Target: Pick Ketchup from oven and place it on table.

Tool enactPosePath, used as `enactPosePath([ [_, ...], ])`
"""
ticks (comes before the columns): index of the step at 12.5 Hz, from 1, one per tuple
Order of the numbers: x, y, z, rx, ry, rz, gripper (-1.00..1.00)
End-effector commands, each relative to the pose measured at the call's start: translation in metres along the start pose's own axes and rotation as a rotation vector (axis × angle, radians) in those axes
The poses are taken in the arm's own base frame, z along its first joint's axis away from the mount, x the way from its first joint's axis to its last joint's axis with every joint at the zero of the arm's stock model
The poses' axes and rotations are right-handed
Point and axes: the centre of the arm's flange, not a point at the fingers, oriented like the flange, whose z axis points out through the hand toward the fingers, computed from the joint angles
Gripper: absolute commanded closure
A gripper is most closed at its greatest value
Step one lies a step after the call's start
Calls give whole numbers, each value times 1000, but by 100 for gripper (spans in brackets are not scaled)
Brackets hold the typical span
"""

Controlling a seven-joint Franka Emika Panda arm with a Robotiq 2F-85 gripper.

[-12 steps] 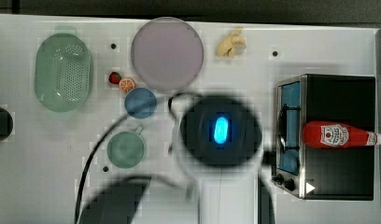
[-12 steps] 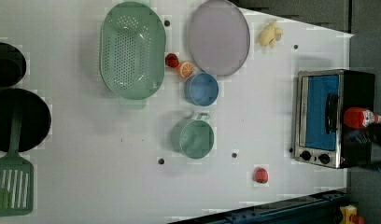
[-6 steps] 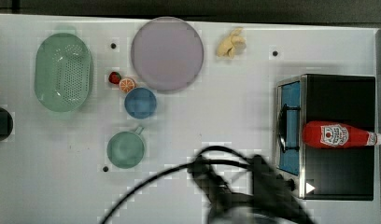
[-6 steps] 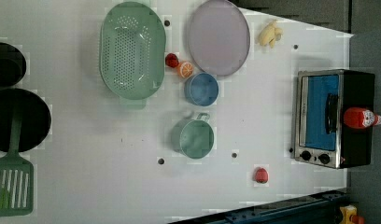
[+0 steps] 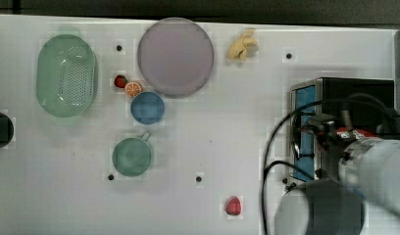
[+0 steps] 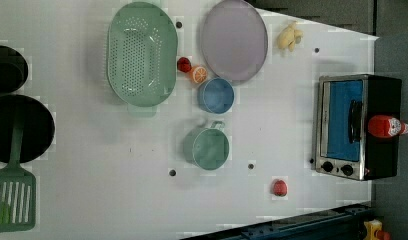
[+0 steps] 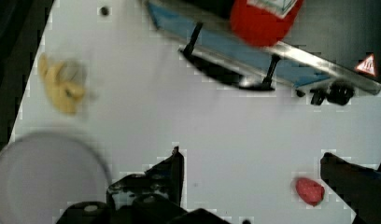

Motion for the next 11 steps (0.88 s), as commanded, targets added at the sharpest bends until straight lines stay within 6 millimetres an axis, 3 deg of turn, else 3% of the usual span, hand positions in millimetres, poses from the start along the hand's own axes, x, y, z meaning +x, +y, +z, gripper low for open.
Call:
enactPosePath([
  [1,33,16,16,45,50,23,-100],
  [7,105,32,87,23,150,138,-100],
  [11,129,44,127,-27,144,200,-100],
])
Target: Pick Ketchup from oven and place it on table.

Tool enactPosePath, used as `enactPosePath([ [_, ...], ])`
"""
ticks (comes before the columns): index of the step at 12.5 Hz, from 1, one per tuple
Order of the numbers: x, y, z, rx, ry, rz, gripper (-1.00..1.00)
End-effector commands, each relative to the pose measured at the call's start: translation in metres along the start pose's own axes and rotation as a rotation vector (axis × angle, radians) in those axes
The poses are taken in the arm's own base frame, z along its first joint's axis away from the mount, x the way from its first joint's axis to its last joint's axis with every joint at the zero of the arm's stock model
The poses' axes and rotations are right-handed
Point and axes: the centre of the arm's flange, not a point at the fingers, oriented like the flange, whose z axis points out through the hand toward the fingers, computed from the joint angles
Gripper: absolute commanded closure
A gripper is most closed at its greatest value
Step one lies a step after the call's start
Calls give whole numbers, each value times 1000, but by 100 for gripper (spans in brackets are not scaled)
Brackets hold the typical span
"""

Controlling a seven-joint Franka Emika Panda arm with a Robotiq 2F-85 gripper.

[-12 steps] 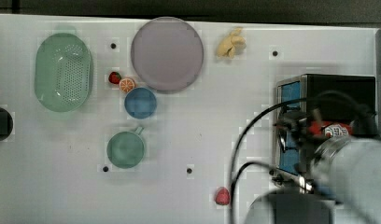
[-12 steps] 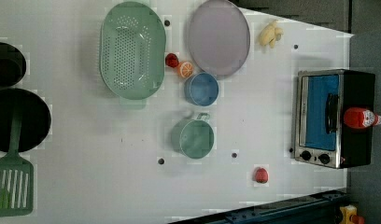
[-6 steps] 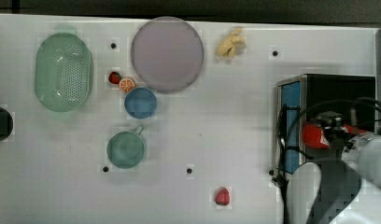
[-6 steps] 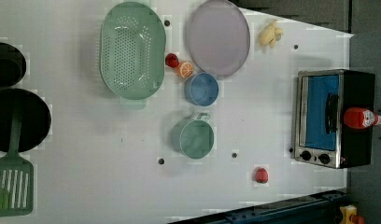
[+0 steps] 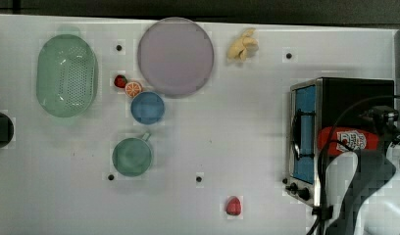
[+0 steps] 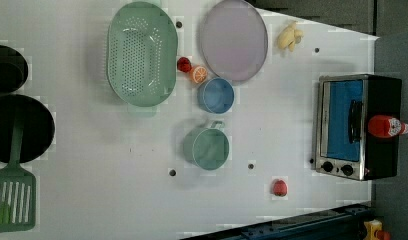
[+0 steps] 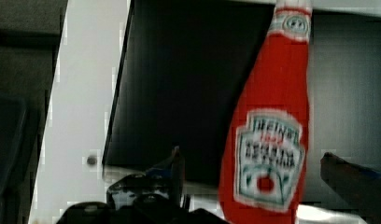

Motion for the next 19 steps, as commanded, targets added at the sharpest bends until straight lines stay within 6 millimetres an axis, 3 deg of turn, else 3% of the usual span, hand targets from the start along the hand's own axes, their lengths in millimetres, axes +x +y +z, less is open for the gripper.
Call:
enactPosePath([
  [1,3,15,50,-85,-71,28,-100],
  [3,3,18,65,-93,-93,60,-100],
  [5,6,14,64,-74,-67,58,-99],
  [6,7,17,66,-78,-69,63,-78],
  [7,7,17,70,-84,-70,62,-40],
  [8,6,17,73,-90,-71,61,-16],
  [9,7,15,72,-88,-68,60,-1],
  [10,9,14,67,-80,-63,60,-1],
  [11,4,-12,32,-22,-49,24,-1],
  [16,-62,-54,-50,-37,-200,-89,-1],
  [17,-81,-62,-70,-21,-208,-97,-1],
  [18,-113,-74,-92,-1,-218,-137,-1],
  [19,-134,-81,-98,-2,-227,-162,-1],
])
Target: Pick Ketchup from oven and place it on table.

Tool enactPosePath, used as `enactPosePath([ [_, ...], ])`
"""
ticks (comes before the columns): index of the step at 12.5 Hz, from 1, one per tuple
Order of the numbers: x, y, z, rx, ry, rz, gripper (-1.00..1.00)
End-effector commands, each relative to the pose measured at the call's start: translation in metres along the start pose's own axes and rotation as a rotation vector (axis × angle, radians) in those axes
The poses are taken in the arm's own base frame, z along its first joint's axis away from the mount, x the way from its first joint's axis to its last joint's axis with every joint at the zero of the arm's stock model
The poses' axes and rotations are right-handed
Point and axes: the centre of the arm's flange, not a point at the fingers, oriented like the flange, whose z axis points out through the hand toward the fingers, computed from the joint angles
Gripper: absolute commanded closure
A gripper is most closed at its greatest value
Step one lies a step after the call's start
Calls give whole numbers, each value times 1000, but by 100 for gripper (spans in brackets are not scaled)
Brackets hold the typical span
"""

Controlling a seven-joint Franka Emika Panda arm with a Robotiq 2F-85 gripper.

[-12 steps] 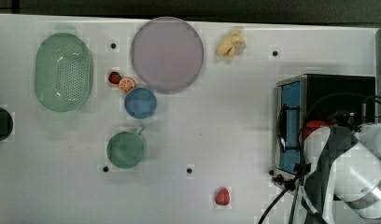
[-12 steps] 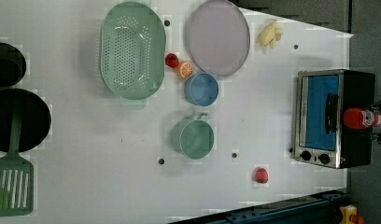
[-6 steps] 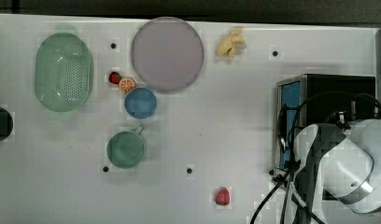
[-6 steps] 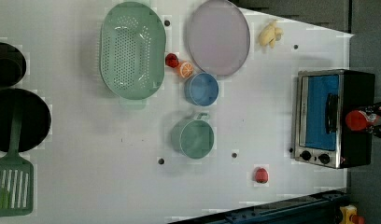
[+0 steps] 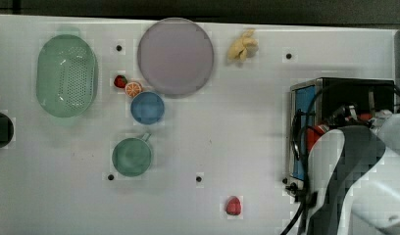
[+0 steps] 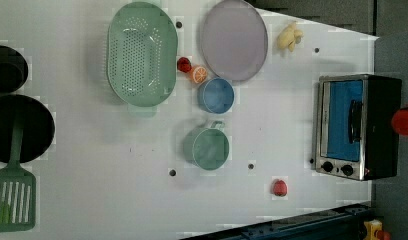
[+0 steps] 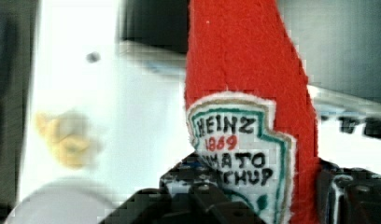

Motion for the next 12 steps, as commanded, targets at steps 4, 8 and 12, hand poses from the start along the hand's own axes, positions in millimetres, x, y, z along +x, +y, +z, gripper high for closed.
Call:
enactPosePath([
  [4,-155,-60,6,-57,-76,-67,-1],
  [8,-210,-57,82,-148,-59,5,-1],
  [12,-217,-45,196,-192,-47,14,-1],
])
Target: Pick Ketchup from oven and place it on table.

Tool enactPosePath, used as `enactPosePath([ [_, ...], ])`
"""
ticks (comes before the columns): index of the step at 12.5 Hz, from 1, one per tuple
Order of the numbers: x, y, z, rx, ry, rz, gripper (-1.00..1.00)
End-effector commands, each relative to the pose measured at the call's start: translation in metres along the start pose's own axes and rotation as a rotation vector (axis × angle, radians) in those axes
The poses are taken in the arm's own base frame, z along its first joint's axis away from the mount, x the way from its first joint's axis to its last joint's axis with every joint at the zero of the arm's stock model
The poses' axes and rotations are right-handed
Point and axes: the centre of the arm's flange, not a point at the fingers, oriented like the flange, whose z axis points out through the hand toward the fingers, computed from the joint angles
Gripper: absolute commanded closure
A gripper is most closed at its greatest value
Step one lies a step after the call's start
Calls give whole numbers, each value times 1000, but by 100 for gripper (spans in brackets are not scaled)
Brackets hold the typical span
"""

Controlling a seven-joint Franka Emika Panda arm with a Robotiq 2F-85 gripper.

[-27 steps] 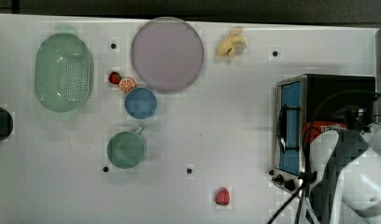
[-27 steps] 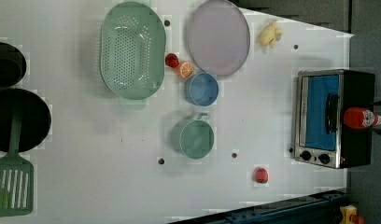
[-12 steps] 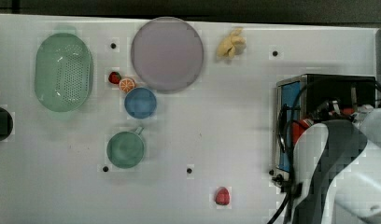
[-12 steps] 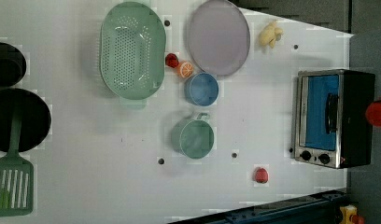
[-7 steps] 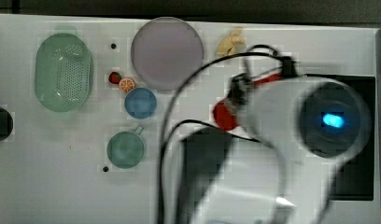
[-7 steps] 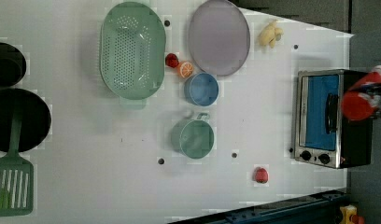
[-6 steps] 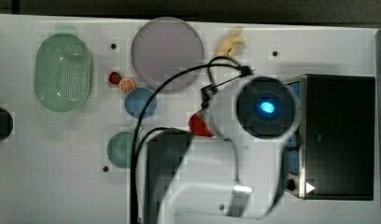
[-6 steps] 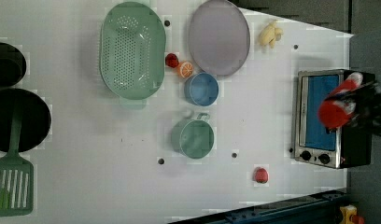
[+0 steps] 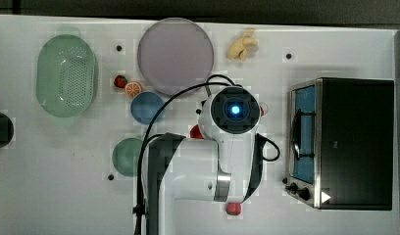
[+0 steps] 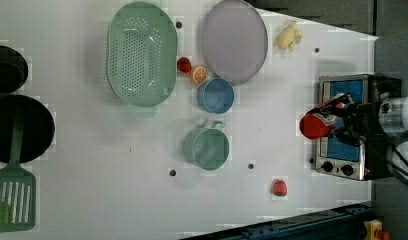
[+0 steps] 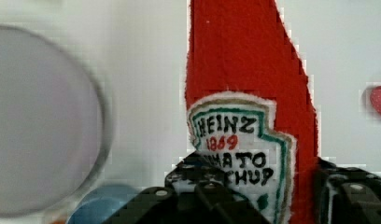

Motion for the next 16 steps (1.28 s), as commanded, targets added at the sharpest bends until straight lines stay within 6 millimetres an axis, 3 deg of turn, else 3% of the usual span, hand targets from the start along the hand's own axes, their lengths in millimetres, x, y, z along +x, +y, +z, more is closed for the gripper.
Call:
enactPosePath([
  [1,7,3,75,-28,13,85,-1],
  [4,14,-7,139,-20,19,86,-1],
  [6,13,-8,153,-9,23,85,-1],
  [10,13,-11,148,14,31,82,-3],
  [12,13,-11,146,17,32,81,-48],
  [13,12,-16,135,42,40,77,-77],
  [14,12,-21,111,71,50,74,-100],
  [16,13,-27,66,84,52,75,-100],
])
